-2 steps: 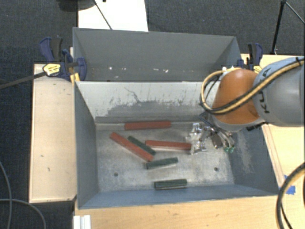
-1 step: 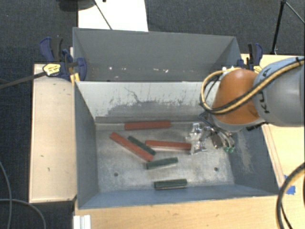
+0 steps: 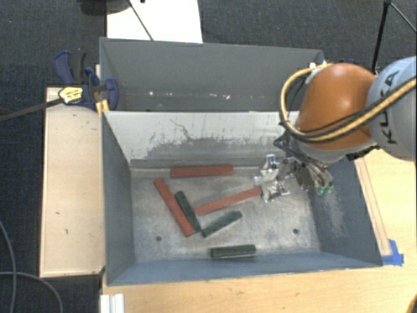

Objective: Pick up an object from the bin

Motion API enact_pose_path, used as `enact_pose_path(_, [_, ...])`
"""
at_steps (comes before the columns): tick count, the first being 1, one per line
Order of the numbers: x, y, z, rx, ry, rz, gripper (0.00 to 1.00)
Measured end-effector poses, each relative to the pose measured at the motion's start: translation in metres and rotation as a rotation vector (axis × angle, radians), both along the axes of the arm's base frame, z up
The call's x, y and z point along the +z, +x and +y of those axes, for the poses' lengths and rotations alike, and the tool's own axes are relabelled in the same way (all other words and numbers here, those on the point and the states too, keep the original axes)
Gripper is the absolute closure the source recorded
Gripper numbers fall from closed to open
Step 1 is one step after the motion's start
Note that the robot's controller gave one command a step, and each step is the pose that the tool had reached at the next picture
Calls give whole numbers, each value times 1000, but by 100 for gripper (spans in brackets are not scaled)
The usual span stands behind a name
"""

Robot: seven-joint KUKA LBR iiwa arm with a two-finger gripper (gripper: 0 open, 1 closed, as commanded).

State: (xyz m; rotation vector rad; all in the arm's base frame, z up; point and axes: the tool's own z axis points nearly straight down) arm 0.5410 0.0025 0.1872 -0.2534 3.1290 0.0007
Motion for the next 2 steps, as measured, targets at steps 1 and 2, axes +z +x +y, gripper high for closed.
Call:
enact_pose_path(1, [0, 0, 0, 0, 0, 0, 100])
enact_pose_path(2, [126, -4, -53, -279, 0, -7, 100])
